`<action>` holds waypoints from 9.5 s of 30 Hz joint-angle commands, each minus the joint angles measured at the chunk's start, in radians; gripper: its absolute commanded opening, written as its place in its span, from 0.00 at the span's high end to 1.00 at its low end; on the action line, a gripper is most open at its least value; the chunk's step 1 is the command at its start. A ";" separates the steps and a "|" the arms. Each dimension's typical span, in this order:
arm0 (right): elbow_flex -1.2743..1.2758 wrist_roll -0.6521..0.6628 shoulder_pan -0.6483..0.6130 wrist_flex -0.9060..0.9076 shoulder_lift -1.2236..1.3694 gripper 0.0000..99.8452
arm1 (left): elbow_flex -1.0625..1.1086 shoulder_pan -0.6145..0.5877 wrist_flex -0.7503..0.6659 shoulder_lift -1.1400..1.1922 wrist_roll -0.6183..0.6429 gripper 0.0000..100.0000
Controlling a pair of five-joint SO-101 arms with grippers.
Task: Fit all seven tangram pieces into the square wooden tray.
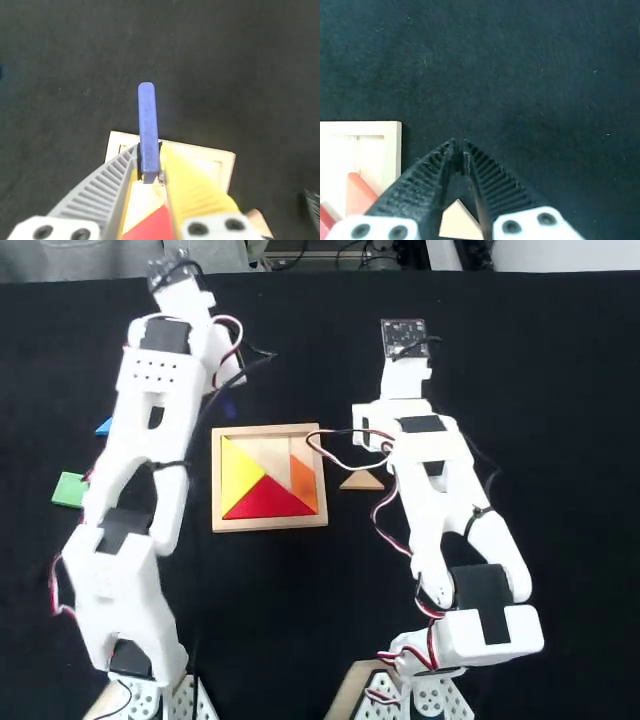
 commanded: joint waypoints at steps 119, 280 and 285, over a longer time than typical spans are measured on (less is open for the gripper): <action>-0.363 0.074 -0.143 0.422 0.240 0.72 | 1.814 -0.389 -0.569 -1.382 -0.295 0.73; -0.878 0.586 -0.313 0.597 0.552 0.79 | 1.874 -0.348 -0.635 -1.392 -0.295 0.73; -0.871 0.586 -0.318 0.597 0.552 0.79 | 1.874 -0.348 -0.635 -1.392 -0.295 0.73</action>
